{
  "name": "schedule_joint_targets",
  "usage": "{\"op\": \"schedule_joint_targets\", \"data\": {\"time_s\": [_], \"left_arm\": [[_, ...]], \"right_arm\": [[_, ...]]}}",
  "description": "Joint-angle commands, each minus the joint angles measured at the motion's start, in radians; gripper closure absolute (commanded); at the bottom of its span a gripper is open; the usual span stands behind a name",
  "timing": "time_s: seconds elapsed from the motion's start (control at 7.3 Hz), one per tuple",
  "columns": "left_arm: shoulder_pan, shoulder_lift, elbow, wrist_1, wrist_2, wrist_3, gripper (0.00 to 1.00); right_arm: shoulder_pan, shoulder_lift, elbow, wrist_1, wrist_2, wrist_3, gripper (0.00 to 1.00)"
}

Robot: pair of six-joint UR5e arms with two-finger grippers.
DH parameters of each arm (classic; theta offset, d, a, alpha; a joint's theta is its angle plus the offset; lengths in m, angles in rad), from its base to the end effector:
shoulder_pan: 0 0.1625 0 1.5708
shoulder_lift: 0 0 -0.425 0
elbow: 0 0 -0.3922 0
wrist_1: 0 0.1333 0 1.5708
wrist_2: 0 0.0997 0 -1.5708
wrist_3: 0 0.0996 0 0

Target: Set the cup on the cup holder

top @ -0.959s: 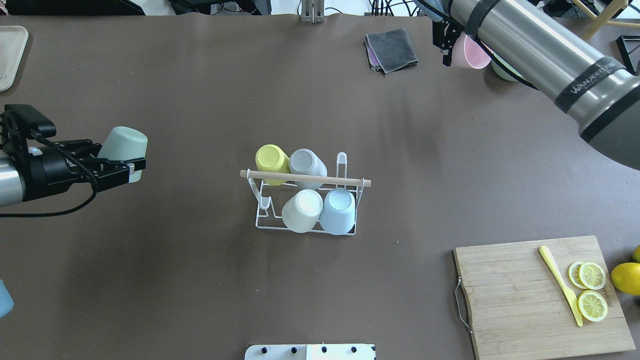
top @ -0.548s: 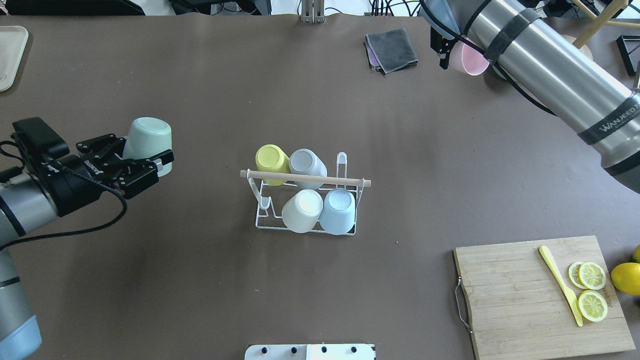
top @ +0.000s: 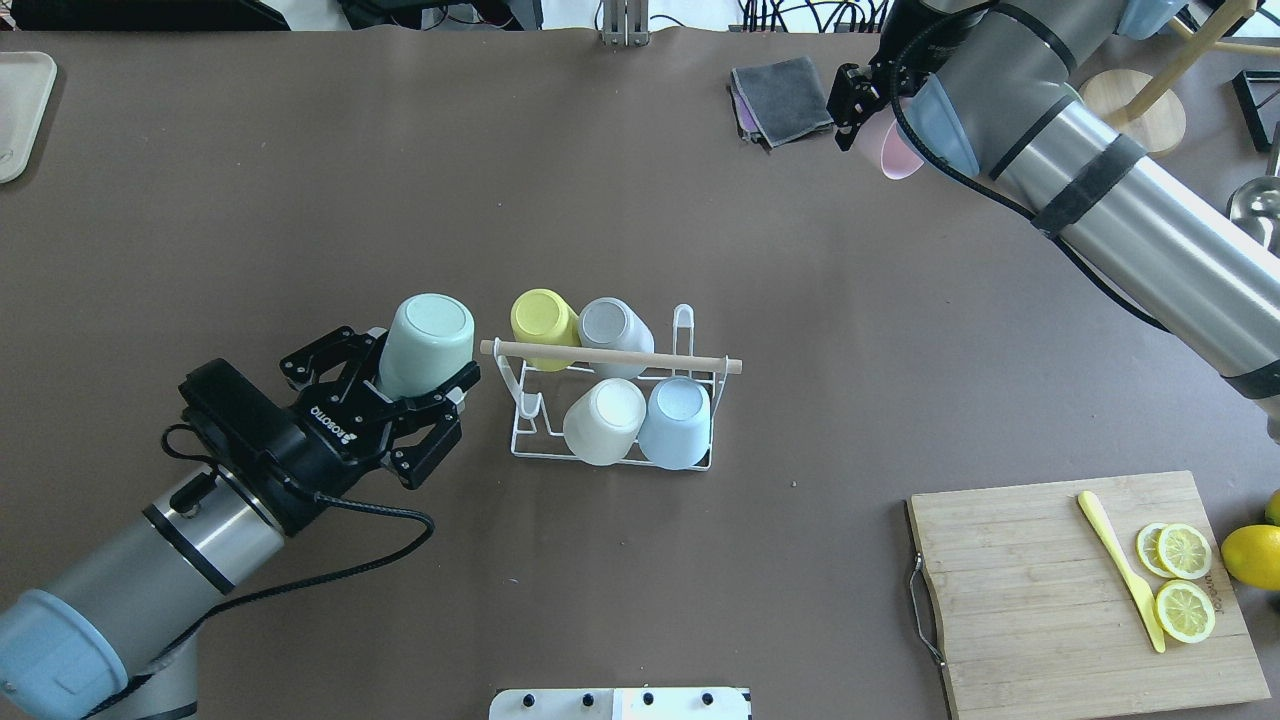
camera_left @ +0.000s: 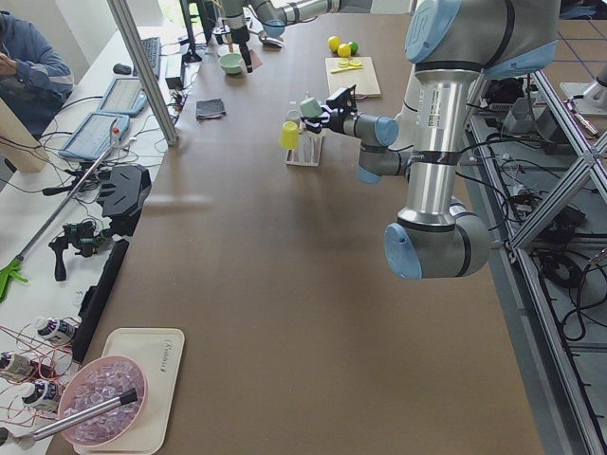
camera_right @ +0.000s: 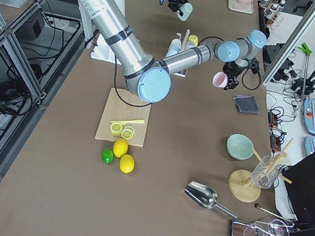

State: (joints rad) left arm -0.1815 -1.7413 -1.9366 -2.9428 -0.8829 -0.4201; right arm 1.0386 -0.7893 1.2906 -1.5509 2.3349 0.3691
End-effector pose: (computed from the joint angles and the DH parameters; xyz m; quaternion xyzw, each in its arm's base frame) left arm 0.4060 -0.2743 0.2614 0.6279 0.4834 0.0102 0.6099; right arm -0.3330 -0.6923 0.2884 0.0583 -0.4284 -0.1688 0.8858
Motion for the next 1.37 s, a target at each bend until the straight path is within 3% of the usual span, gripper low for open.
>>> {"op": "schedule_joint_targets", "data": {"time_s": [0.0,0.27,0.55,0.82,0.96,1.23], "left_arm": [[0.043,-0.117,0.103,-0.007,0.039,0.068,0.8],[0.042,-0.136,0.122,-0.012,0.039,0.069,0.8],[0.046,-0.139,0.134,-0.012,0.039,0.06,0.8],[0.039,-0.17,0.172,-0.012,0.073,0.058,0.8],[0.034,-0.17,0.173,-0.013,0.074,0.057,0.8],[0.025,-0.172,0.176,-0.015,0.087,0.052,0.8]], "right_arm": [[-0.005,-0.112,0.021,0.351,-0.034,0.039,1.0],[-0.043,-0.212,0.007,0.692,-0.154,0.153,1.0],[-0.104,-0.238,-0.005,0.915,-0.302,0.258,1.0],[-0.2,-0.24,-0.031,1.206,-0.466,0.49,1.0],[-0.224,-0.242,-0.034,1.323,-0.512,0.51,1.0],[-0.222,-0.242,-0.06,1.501,-0.511,0.511,1.0]]}}
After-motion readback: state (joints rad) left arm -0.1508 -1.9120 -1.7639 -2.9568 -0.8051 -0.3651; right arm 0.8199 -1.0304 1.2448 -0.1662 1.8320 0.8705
